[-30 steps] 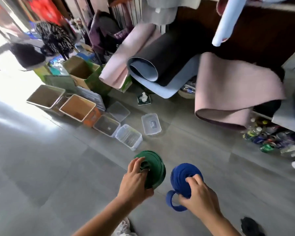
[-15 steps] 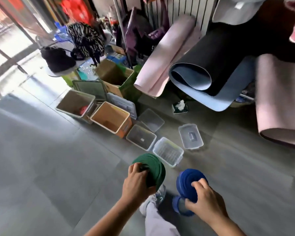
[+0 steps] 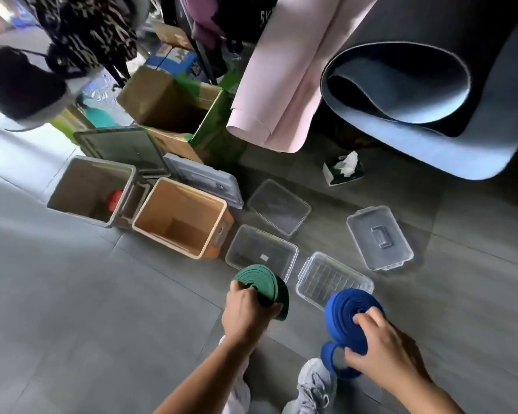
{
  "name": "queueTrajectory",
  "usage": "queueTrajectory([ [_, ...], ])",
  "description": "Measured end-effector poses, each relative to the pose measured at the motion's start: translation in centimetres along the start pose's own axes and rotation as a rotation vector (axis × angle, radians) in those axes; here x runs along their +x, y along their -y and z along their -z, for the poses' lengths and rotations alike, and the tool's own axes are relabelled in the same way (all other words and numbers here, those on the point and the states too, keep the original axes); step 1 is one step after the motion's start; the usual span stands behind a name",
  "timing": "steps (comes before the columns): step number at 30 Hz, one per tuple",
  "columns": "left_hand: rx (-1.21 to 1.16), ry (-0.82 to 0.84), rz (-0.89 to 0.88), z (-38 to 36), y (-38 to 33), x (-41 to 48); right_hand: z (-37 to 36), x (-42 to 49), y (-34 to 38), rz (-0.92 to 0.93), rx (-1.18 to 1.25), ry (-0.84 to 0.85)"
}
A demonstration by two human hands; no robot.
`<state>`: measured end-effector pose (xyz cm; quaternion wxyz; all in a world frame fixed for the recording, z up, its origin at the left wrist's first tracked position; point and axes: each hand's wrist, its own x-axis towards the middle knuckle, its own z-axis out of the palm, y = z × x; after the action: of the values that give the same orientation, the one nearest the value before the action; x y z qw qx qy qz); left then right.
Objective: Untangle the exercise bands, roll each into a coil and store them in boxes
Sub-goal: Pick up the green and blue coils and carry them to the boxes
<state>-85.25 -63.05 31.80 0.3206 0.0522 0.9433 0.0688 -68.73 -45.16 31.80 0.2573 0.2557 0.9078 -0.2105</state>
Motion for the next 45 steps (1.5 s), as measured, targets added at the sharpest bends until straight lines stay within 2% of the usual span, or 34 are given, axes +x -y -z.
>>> queueTrajectory([
  [8,-0.065,-0.062,0.109,-11.6,0.7,19.1,-12.6,14.3,-3.9,0.037,-0.122,0.046],
  [14,-0.054,-0.131,0.050,-18.6,2.8,29.5,-18.3,22.4,-7.1,0.171,-0.189,0.031],
  [16,-0.049,-0.147,0.028,-20.4,3.7,32.1,-19.4,24.4,-8.1,0.213,-0.285,0.030],
  [22,0.140,-0.140,-0.056,-24.3,6.4,35.7,-20.4,25.8,-9.4,0.379,-0.534,0.013],
  [24,0.142,-0.121,-0.060,-24.7,6.2,36.0,-20.3,25.5,-9.7,0.451,-0.582,-0.048],
  [28,0.159,-0.047,-0.074,-23.8,5.2,35.2,-21.6,25.8,-10.3,0.416,-0.632,0.078],
  [30,0.181,-0.063,-0.100,-23.8,4.8,34.1,-22.1,26.2,-10.5,0.397,-0.633,0.101],
  [32,0.215,-0.139,-0.227,-24.1,4.5,32.8,-22.9,26.8,-10.7,0.377,-0.631,0.124],
  [34,0.197,-0.174,-0.462,-24.7,4.0,31.3,-23.8,27.4,-10.6,0.338,-0.636,0.149],
  [37,0.181,-0.091,-0.764,-25.8,2.9,29.2,-25.4,28.2,-10.6,0.273,-0.643,0.131],
  [40,0.233,0.003,-0.863,-26.5,2.1,28.0,-26.7,28.3,-10.8,0.212,-0.604,0.116],
  [45,0.312,0.031,-0.842,-25.4,1.5,28.9,-26.6,26.6,-11.9,0.140,-0.349,0.062],
])
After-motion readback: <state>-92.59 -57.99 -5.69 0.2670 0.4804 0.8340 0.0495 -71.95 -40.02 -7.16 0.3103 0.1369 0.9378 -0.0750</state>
